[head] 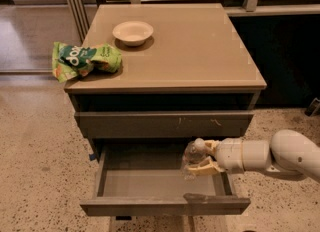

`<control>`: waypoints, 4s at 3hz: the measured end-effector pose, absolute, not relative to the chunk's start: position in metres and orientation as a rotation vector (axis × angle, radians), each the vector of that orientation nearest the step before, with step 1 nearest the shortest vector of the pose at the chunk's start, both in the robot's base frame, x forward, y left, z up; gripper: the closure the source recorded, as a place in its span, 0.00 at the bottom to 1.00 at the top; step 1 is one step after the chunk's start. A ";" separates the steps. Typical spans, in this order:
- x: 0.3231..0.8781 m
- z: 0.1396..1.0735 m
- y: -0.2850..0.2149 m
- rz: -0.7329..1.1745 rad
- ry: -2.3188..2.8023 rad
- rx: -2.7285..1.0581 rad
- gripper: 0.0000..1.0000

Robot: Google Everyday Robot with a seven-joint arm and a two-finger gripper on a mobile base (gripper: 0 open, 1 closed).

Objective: Place water bottle into middle drawer

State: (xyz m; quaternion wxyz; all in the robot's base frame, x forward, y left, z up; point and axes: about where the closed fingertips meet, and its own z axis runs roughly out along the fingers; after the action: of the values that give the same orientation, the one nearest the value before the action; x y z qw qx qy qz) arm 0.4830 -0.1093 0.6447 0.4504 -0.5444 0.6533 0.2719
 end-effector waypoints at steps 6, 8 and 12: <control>0.554 0.453 -0.091 0.717 1.660 -1.333 1.00; 0.555 0.435 -0.093 0.724 1.675 -1.334 1.00; 0.555 0.435 -0.092 0.725 1.675 -1.334 0.11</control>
Offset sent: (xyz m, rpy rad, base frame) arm 0.0632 0.0187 -0.1413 0.0501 -0.0441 0.0035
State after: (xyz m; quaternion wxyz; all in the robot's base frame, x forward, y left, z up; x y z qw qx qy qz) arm 0.5554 -0.0924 0.4349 0.4264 -0.5338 0.6703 0.2899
